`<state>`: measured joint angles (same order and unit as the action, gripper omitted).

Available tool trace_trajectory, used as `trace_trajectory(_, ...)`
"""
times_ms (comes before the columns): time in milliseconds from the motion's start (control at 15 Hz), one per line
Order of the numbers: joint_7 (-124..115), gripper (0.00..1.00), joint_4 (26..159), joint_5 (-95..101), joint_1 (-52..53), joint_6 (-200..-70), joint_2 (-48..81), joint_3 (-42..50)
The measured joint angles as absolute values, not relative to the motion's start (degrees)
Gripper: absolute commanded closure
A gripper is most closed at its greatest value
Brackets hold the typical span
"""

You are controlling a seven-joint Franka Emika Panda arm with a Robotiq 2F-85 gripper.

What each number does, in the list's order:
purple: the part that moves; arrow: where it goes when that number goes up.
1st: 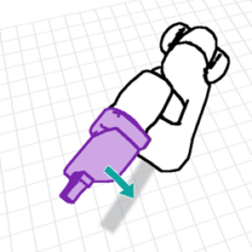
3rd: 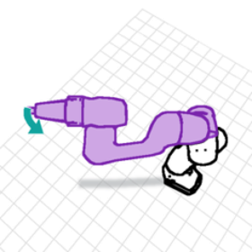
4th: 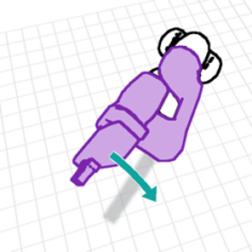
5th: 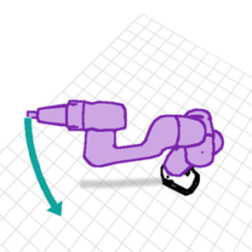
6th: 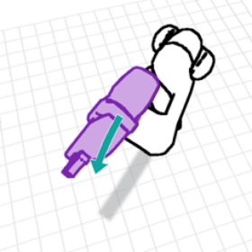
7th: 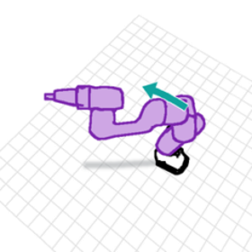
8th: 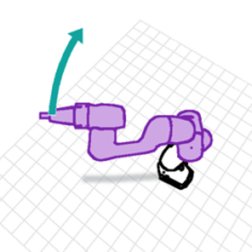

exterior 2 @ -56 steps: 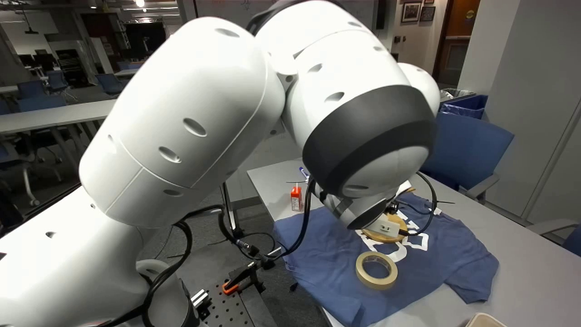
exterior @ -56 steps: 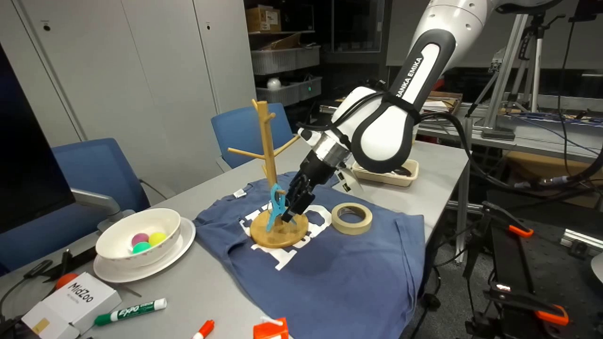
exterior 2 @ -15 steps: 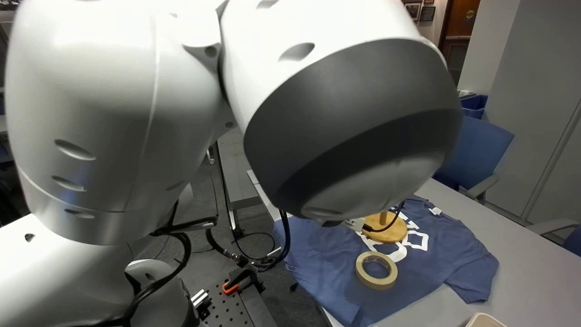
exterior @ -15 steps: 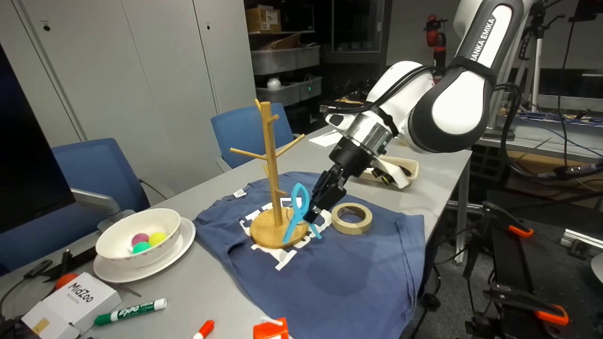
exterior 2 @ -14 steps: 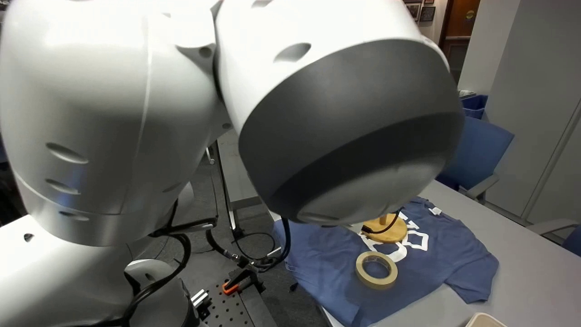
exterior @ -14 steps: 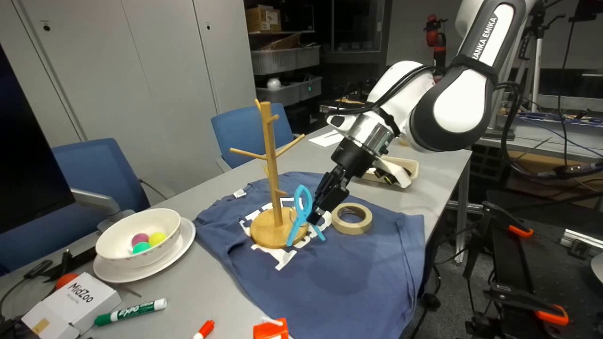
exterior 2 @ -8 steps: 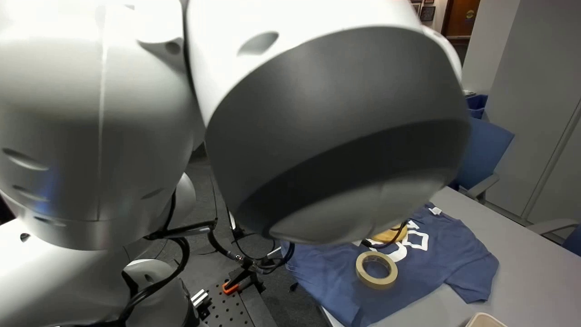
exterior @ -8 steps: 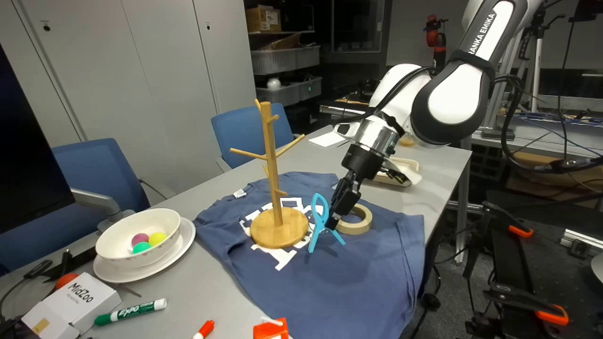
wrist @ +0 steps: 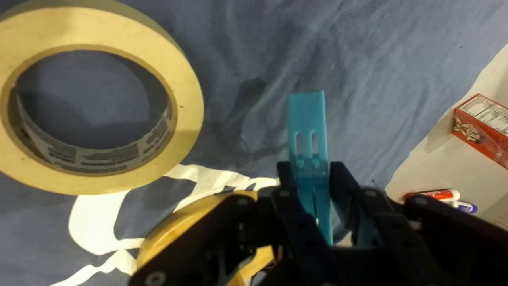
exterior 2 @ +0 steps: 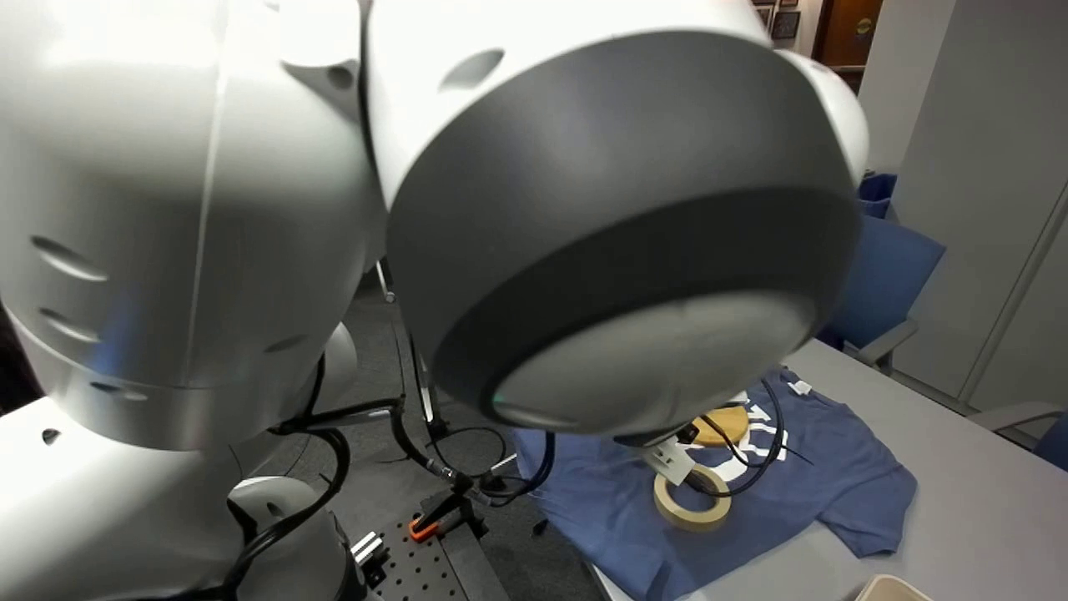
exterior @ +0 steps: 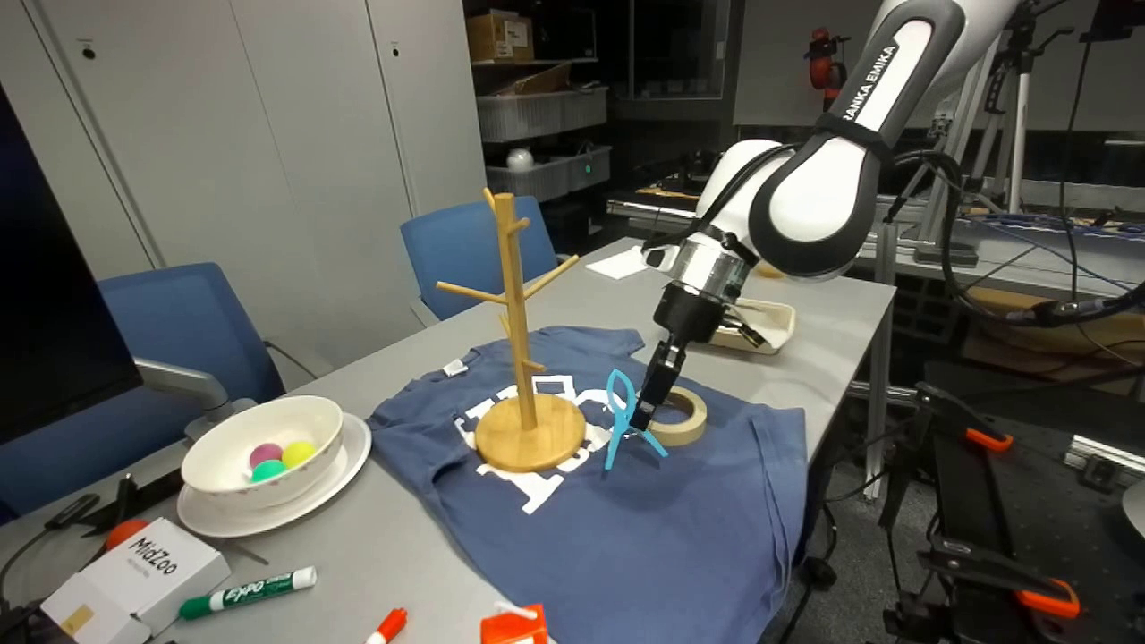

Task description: Take the peg from the hanger and place it on the shirt

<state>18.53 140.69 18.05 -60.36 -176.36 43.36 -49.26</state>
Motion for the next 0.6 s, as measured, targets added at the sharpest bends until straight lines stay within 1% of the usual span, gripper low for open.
trace_trajectory(333, 18.53, 0.93, 137.68, 16.35, -54.36, -176.35, 43.7, -44.37)
trace_trajectory(600, 18.53, 0.93, 135.97, 15.91, -51.41, -176.36, 43.67, -42.85)
